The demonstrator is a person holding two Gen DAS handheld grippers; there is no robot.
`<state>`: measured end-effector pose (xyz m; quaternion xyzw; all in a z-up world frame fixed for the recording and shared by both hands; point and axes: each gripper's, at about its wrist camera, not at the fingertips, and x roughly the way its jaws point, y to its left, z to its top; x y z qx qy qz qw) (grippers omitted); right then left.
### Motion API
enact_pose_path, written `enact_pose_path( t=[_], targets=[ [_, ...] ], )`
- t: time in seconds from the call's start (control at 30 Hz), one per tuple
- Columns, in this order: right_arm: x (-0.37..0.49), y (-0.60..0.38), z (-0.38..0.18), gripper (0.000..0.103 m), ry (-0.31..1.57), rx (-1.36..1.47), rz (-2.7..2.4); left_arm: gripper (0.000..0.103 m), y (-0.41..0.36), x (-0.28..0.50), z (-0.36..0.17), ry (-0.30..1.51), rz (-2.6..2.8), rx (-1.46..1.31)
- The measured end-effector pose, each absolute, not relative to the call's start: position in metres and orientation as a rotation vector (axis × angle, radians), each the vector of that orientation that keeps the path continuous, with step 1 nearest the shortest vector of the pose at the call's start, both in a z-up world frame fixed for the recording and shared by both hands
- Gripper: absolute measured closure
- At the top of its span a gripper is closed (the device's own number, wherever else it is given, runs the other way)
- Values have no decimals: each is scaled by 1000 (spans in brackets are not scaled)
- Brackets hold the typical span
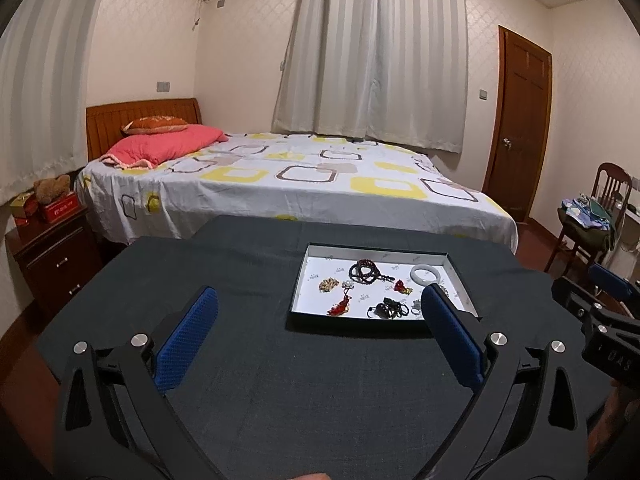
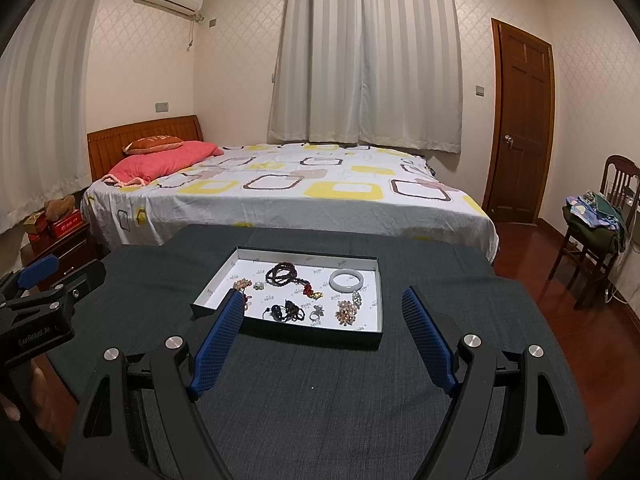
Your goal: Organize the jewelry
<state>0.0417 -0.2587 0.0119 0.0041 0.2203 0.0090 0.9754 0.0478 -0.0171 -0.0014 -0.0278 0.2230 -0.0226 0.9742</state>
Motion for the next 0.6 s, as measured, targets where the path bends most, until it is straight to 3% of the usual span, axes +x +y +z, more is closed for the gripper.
enact_pose_path(
  t=[0.6],
  targets=[
    [57,-272,-12,25,494,31,-1,4,-4,74,-30,534,-44,-65]
  ],
)
